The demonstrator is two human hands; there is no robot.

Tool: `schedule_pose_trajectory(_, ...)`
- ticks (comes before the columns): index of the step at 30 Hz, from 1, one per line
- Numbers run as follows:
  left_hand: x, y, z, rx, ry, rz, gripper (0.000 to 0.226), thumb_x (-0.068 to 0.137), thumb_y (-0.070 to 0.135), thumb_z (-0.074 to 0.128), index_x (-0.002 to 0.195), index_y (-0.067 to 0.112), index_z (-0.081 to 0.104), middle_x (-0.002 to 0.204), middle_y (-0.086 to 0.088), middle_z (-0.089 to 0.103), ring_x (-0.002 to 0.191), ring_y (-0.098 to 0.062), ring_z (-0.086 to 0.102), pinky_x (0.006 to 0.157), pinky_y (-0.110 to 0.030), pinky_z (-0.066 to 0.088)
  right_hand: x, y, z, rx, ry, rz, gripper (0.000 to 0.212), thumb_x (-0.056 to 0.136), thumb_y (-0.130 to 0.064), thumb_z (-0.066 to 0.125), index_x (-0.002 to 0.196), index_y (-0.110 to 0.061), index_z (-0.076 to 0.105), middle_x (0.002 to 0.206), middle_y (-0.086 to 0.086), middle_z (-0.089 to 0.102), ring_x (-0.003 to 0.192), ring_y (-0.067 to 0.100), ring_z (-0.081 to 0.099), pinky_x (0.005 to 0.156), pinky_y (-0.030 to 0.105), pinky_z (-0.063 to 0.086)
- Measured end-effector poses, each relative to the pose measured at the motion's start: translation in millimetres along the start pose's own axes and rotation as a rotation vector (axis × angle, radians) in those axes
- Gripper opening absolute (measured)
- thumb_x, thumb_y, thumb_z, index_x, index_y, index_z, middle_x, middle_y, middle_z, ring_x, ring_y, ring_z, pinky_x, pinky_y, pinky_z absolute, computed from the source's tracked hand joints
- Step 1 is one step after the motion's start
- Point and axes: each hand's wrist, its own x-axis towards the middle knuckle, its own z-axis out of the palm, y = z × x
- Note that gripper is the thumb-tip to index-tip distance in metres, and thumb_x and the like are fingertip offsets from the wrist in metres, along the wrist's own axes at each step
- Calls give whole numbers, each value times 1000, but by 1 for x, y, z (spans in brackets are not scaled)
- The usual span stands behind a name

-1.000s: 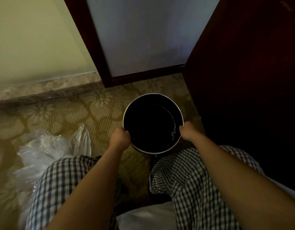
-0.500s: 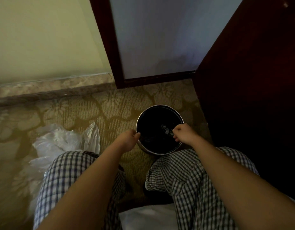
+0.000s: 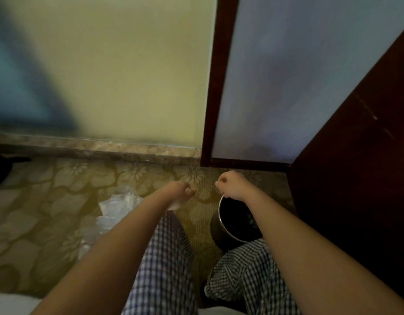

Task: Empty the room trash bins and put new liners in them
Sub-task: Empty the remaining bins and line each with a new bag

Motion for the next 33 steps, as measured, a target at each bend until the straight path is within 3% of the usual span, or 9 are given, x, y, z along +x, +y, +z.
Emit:
schedule_pose_trajectory(5,-40,-37,-38,-1,126,-8,45,101,38,36,124,3,55,126,-16,58,114,-28,54,89,-32,42,-15,-68,10,-99,-2,-108,29,98,-30,46,95,-5,62,103,16,66,93,30,63,87,41,49)
schedule_pose_trajectory(13,-49,-136,-55,-174,211,-101,41,101,33,37,118,0,56,118,-16,58,107,-30,55,80,-29,39,27,-132,58,-198,-150,-117,38,99,-27,44,106,5,63,112,25,63,83,28,57,93,45,48)
schedule_pose_trajectory(18,-8,-209,-37,-305,265,-251,27,100,31,41,96,9,56,96,-9,57,99,-29,57,77,-29,38,101,-139,103,-194,-243,-71,40,98,-25,46,122,6,55,121,26,59,108,41,59,95,50,46)
schedule_pose_trajectory(21,28,-246,-15,-381,221,-390,37,99,33,42,114,3,57,115,-13,60,109,-29,55,80,-28,37,151,-130,138,-173,-316,1,41,98,-25,48,125,5,53,121,25,59,108,38,59,94,46,47)
schedule_pose_trajectory(23,55,-270,4,-410,200,-472,43,99,36,42,123,3,54,125,-14,58,113,-28,54,86,-29,40,185,-119,161,-152,-363,46,33,98,-26,48,111,2,60,109,23,62,99,34,62,84,42,50)
schedule_pose_trajectory(25,82,-293,25,-438,181,-539,46,98,38,44,129,4,50,130,-14,55,116,-28,53,92,-33,41,219,-102,186,-123,-385,85,19,97,-25,49,84,-13,54,90,11,56,84,23,56,73,34,44)
schedule_pose_trajectory(27,104,-313,49,-429,136,-599,51,96,39,48,134,5,46,134,-15,51,119,-29,51,96,-35,41,250,-82,211,-107,-402,123,18,96,-23,50,80,-14,51,85,9,51,80,19,51,71,30,39)
schedule_pose_trajectory(30,132,-339,93,-401,64,-677,55,92,43,54,131,6,47,135,-17,49,119,-31,49,99,-39,42,289,-50,246,-99,-421,207,30,96,-25,51,102,2,63,106,21,62,89,23,56,76,31,43)
schedule_pose_trajectory(33,152,-355,131,-344,18,-739,71,86,50,59,138,7,38,141,-16,41,128,-31,41,105,-41,37,314,-27,276,-56,-442,352,45,98,-31,49,133,-3,49,137,13,50,116,25,51,92,33,42)
